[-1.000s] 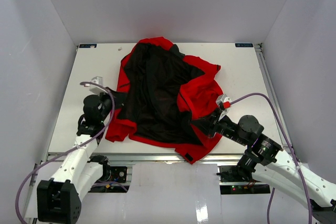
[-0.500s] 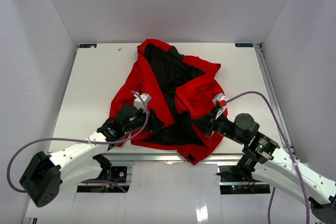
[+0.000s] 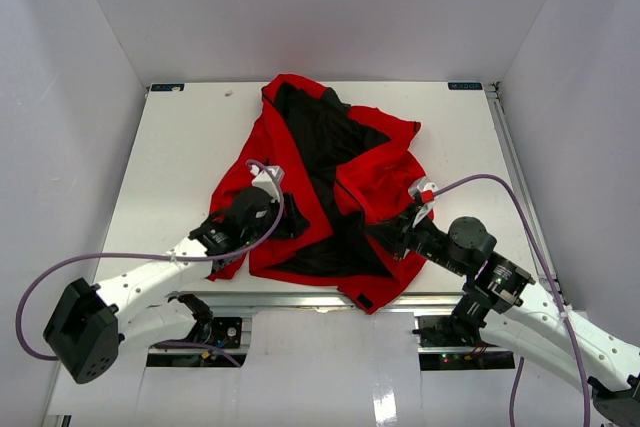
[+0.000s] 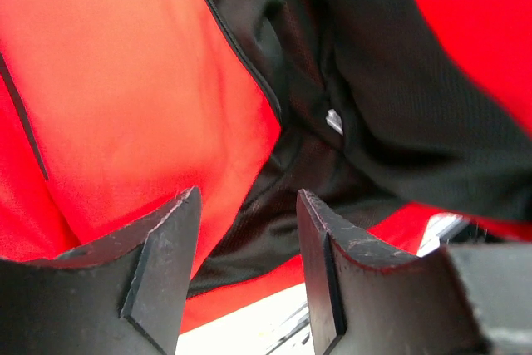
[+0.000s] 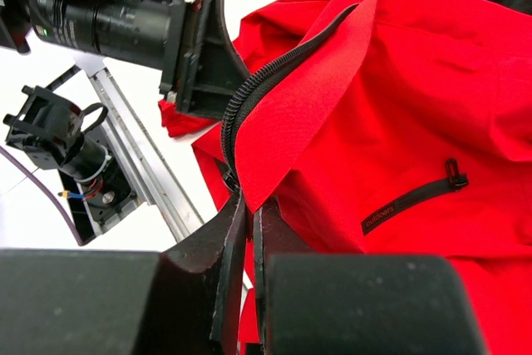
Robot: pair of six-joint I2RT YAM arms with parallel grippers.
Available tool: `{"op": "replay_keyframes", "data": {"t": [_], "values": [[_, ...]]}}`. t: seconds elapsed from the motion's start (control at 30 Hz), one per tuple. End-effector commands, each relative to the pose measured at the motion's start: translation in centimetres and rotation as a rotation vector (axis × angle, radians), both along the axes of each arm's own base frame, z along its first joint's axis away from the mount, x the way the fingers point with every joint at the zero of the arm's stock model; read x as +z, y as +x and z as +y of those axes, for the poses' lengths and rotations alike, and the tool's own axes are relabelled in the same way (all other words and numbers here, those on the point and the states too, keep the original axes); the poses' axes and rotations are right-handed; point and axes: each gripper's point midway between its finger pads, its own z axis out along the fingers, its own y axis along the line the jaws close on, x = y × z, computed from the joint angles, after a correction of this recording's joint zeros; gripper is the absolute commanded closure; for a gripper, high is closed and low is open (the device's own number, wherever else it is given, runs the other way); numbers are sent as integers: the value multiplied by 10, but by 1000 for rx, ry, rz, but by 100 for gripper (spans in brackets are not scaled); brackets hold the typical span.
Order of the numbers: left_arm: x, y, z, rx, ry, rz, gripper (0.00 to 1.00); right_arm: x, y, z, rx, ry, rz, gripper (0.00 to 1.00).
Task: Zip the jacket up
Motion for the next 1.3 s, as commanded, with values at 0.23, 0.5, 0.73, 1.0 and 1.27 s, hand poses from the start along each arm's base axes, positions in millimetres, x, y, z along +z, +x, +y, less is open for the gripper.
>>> {"op": "replay_keyframes", "data": {"t": [0.23,0.5,0.73,1.0,1.27], "values": [[16,33,-34,186,68,149,46,11,22,-21,-173,3,-35,92],[1,32,-25,370,55,267,55,17,21,-24,-174,23,-47,92],[-22,34,-39,357,113,316,51,19,21,-27,-187,33,-49,92],[-33,38,-64,275,179,309,46,18,21,-28,-188,32,-48,92],[-72,34,-57,304,279,376,45,21,20,-31,-201,43,-55,92]]}}
